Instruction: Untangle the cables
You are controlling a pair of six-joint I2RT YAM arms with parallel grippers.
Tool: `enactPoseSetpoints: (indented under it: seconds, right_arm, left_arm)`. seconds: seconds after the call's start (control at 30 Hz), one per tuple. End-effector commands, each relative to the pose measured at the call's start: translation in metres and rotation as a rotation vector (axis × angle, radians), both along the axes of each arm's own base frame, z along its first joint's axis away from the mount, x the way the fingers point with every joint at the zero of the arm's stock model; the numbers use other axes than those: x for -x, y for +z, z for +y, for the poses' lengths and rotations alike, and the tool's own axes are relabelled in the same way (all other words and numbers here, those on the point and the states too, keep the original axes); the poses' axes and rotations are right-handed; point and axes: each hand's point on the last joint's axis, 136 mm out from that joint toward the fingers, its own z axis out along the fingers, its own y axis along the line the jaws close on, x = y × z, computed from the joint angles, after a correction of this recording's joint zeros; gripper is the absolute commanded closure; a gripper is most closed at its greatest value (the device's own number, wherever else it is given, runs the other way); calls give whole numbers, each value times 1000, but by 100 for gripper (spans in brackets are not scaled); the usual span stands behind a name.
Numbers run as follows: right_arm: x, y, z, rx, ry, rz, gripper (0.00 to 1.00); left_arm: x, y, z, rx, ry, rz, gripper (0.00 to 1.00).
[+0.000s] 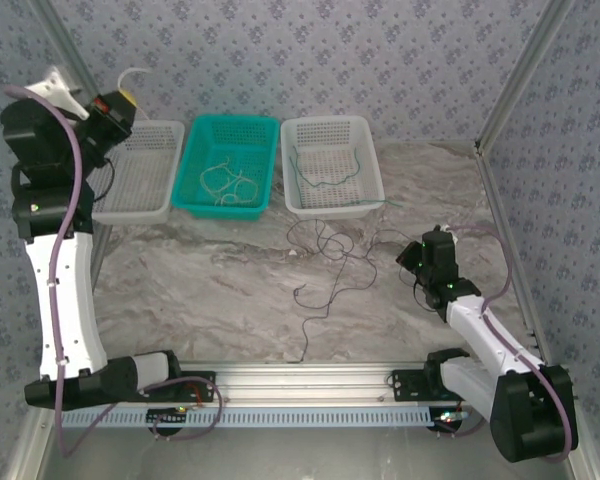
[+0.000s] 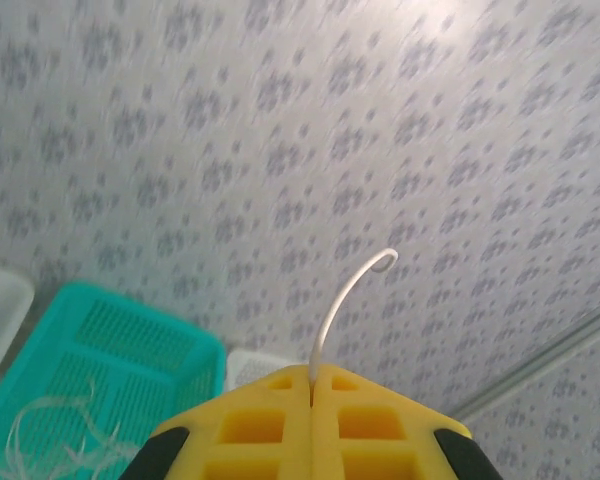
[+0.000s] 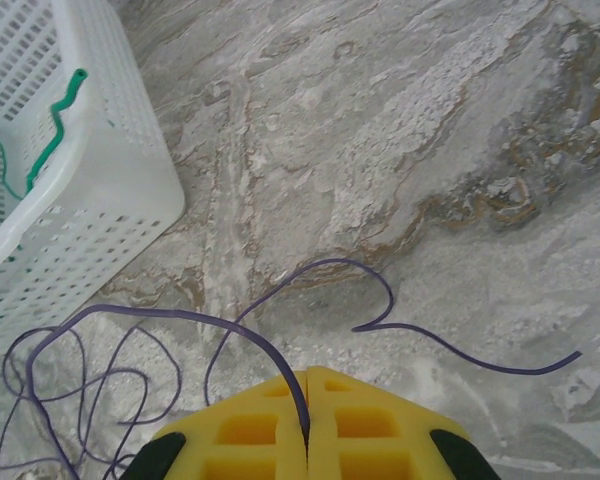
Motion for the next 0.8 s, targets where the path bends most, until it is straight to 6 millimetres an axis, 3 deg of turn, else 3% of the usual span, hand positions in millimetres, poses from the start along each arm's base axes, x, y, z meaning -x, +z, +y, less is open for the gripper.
enactPoseSetpoints:
  seconds: [0.0, 0.2, 0.37, 0.5, 0.63, 0.77]
  right_arm:
    - [2, 14, 10, -17, 49, -26, 100]
    - [7, 26, 18, -19, 111, -53, 100]
    - [9, 32, 23, -26, 144, -62, 100]
    - [11, 31, 25, -34, 146, -51, 100]
    - [12, 29, 25, -40, 145, -49, 100]
    - [13, 30, 26, -40, 147, -49, 100]
  left_arm:
    - [7, 56, 9, -55, 66, -178, 100]
    - [-30, 78, 14, -46, 70, -224, 100]
    - [-72, 76, -6, -26, -56, -234, 100]
    - [-106, 58, -36, -63, -140, -158, 100]
    - [-142, 21, -64, -100, -216, -71, 100]
    - [-170, -19, -78, -118, -246, 21, 100]
